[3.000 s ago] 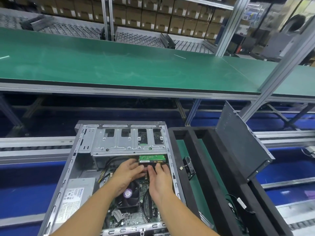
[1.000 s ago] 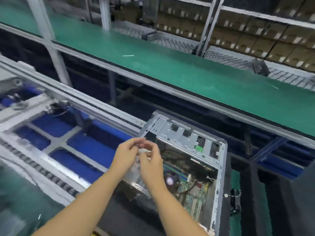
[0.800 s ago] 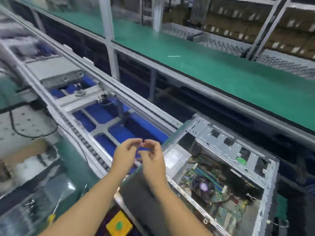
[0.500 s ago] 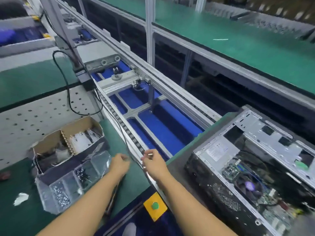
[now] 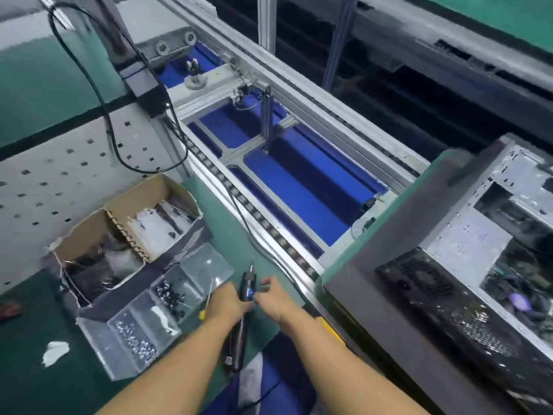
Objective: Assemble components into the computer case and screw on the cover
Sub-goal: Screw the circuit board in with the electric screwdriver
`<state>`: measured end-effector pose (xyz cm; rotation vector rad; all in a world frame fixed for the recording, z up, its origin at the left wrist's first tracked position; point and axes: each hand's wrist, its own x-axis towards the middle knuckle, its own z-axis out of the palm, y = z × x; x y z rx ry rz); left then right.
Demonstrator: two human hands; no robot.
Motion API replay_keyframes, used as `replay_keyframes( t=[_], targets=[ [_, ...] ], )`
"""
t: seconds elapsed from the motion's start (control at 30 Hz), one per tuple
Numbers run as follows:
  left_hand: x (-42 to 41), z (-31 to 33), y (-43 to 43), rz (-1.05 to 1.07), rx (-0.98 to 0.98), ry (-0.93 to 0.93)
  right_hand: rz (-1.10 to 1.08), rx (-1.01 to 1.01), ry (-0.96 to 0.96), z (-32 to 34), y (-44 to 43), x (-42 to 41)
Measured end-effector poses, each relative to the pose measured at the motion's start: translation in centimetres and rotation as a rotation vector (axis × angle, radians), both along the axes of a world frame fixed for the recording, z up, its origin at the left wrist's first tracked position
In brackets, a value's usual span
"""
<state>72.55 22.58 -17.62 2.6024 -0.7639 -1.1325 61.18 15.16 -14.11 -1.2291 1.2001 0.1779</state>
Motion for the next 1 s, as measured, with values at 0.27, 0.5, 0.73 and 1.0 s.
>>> replay_keyframes(
  t=[0.27, 0.5, 0.73, 1.0],
  targets=[
    [0.8, 1.4, -1.6, 0.146, -0.091, 0.440, 0.173, -0.155, -0.077, 1.0, -0.1, -1.5],
    [1.3, 9.4, -6.2, 0.126, -0.372, 0.986, 0.115, -0.383, -0.324, 5.1, -2.8, -4.8],
    [-6.2, 19.2, -13.4, -0.134, -0.536, 1.101, -0.401, -0.357, -0.536, 12.8, -6.2, -10.2],
    [-20.7, 28.3, -19.9, -0.532, -0.505, 1.137, -0.660, -1.118, -0.442, 21.3, -7.0, -21.7]
  ],
)
